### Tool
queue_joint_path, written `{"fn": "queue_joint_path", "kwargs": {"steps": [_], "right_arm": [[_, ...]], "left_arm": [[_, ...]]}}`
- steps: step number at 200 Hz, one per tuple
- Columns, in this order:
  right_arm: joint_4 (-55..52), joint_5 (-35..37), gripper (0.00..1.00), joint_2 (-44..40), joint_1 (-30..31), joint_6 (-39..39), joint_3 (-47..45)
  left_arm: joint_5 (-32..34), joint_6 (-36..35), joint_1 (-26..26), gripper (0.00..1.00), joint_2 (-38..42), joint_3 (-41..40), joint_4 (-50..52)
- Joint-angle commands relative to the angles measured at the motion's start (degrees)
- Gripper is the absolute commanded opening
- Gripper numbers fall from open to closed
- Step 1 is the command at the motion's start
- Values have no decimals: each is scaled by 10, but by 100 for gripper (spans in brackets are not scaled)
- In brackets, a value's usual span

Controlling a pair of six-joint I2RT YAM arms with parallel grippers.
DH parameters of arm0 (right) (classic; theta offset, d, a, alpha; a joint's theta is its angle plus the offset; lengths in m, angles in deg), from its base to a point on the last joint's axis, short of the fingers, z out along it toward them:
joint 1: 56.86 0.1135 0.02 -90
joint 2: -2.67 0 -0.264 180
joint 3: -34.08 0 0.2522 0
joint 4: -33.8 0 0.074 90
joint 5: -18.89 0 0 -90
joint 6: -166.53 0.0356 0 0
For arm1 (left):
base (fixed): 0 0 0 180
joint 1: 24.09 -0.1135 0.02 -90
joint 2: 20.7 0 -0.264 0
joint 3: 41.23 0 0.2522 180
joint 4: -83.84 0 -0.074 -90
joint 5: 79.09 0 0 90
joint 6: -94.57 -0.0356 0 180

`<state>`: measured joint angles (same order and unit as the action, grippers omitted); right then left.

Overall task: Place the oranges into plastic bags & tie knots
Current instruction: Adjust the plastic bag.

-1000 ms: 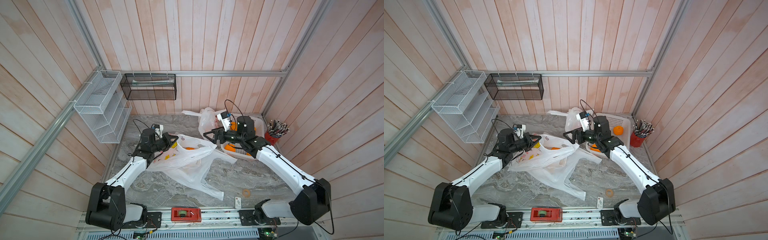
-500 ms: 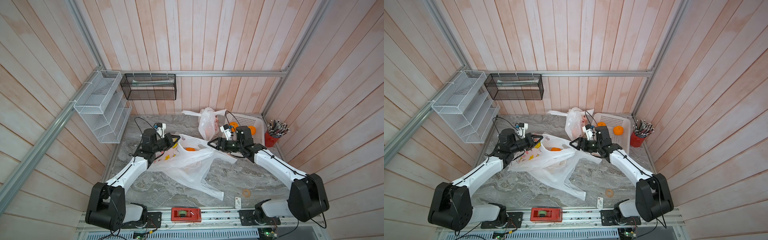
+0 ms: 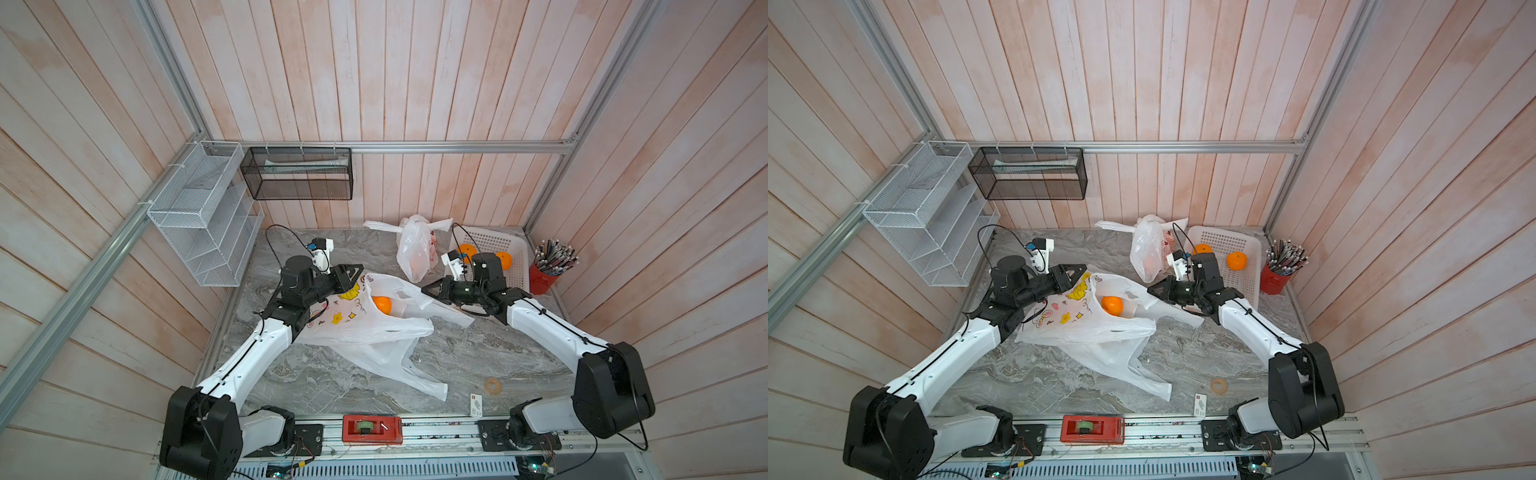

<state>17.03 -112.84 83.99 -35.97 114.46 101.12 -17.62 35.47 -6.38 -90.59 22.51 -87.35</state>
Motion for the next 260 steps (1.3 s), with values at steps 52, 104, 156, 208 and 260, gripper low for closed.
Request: {"fn": "queue_joint_path", "kwargs": {"steps": [52, 104, 156, 208, 260], "right_arm": [[14, 0, 0, -15, -27, -3, -15], [29, -6, 0, -8, -31, -1, -20], [35, -8, 0, -8, -32, -2, -26], [33, -11, 0, -12, -35, -4, -29], [46, -19, 0, -22, -40, 6, -35]], "left_arm": [[244, -434, 321, 74, 62, 25, 129], [418, -524, 482, 84, -51, 36, 182], [461, -546, 511, 87, -148, 48, 181], [473, -571, 512, 88, -209, 49, 124], [547, -600, 511, 48, -240, 38, 60]]}}
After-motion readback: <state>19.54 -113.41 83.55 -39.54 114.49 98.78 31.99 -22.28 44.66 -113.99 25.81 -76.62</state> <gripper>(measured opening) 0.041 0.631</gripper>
